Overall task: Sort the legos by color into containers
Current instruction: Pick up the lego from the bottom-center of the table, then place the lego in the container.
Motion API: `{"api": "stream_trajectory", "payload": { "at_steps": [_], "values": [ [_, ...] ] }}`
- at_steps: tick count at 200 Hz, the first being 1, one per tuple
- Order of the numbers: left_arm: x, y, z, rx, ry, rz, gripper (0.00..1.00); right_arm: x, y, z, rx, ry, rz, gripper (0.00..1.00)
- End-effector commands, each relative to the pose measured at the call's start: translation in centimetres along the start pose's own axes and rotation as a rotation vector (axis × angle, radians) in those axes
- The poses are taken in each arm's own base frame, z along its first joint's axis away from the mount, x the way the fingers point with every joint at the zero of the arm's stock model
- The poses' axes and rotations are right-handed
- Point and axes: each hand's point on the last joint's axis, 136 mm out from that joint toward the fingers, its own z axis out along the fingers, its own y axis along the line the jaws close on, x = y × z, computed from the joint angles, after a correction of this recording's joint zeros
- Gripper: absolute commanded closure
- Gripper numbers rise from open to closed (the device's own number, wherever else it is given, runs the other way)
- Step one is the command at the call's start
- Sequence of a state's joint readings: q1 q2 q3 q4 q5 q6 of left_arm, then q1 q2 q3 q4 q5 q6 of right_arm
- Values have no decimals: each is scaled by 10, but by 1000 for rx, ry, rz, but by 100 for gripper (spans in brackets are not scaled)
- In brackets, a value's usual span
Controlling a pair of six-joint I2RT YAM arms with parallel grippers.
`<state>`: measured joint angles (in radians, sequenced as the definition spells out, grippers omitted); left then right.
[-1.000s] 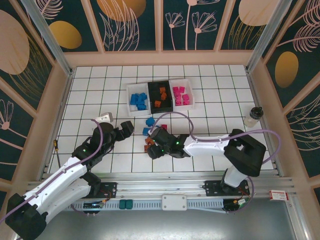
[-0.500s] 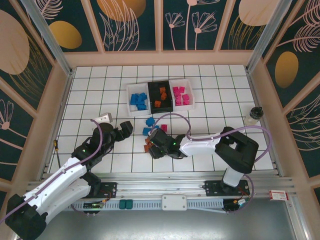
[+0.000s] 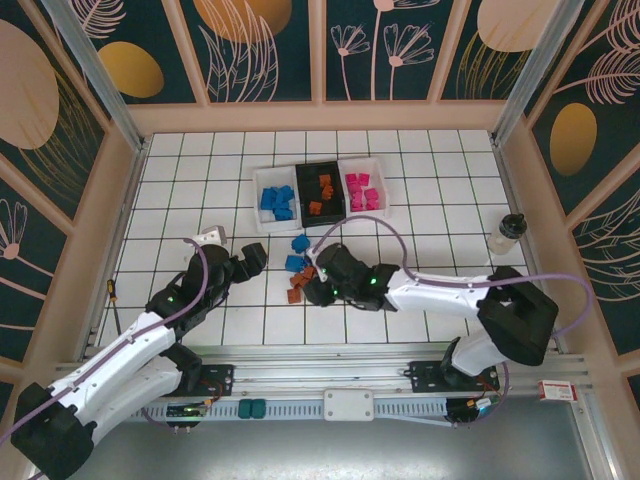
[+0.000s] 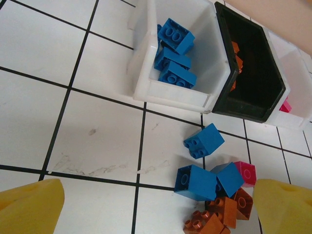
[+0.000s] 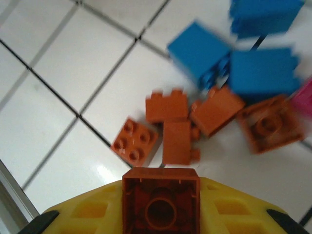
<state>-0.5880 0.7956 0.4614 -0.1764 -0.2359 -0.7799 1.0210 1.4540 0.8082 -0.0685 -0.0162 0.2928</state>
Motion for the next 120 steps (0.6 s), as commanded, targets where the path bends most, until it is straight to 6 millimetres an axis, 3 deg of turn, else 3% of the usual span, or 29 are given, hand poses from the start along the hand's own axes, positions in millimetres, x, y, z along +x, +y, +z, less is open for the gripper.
{"api": "stream_trajectory", "payload": {
  "at_steps": [1,31,55,75,102,120],
  "values": [
    [2,-1,3,7,5,-6,1,-61,-11,-19,-1,-139,8,71],
    [5,-1,4,6,16,-7,1,-128,-72,-14,115,-276,127,71],
    [6,-1,3,11,23,-8,1,-159,-126,9,226,-304,217,71],
    [8,-4,3,22,37,0,1,-177,-158,30,260,-302,277,71],
    [19,-6,6,41,86,22,1,-197,-173,59,288,-278,284,65],
    [31,-7,11,53,141,36,2,-208,-179,69,300,-274,287,49]
  ]
}}
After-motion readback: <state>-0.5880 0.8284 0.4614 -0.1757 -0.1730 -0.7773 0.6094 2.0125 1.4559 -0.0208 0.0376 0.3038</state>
